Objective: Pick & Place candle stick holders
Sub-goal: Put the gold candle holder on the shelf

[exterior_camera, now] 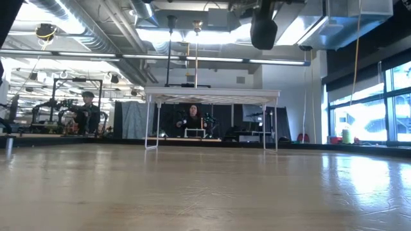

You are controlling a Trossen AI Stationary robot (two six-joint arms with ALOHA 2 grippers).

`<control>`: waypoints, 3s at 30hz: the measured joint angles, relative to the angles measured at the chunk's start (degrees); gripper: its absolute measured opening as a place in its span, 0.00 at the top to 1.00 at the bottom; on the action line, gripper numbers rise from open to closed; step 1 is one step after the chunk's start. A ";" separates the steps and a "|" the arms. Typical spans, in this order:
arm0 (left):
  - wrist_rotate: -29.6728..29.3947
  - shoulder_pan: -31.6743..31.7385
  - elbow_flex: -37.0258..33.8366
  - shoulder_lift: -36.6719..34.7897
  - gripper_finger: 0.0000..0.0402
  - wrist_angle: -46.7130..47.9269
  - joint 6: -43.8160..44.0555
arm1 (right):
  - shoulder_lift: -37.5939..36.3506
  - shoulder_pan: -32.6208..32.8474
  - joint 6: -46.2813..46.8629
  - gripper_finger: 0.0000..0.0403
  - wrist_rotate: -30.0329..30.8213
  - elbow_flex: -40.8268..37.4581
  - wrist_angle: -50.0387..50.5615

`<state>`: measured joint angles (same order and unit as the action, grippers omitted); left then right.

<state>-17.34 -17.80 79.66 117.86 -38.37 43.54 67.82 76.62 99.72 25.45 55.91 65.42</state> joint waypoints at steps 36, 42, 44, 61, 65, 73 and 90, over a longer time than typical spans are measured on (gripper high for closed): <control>8.61 3.42 -0.01 0.00 0.96 0.01 12.07 | 15.33 1.09 31.82 0.47 23.78 -4.93 9.89; 8.94 3.69 -0.01 0.00 0.96 0.00 12.98 | 16.03 0.45 31.39 0.47 26.31 -5.10 11.59; 8.95 3.69 -0.01 0.00 0.96 0.01 13.54 | 16.10 -0.05 31.39 0.47 26.94 -5.93 11.00; 7.96 3.65 -0.01 0.00 0.96 0.08 14.52 | 14.78 -2.96 30.20 0.96 28.71 -7.77 9.13; 7.01 3.82 -0.03 -0.15 0.96 1.09 13.62 | 12.36 -5.11 28.81 0.96 29.33 -6.68 14.09; 7.08 6.51 -0.07 -9.57 0.98 15.33 4.27 | 4.47 -11.63 22.96 0.96 37.33 -0.47 24.16; -0.87 15.61 -0.17 -37.81 1.00 59.50 -20.06 | -9.80 -39.42 -60.61 0.96 35.97 13.39 -18.00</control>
<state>-18.22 -2.19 79.49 80.06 21.13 23.48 58.02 37.20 39.10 61.42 69.30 47.41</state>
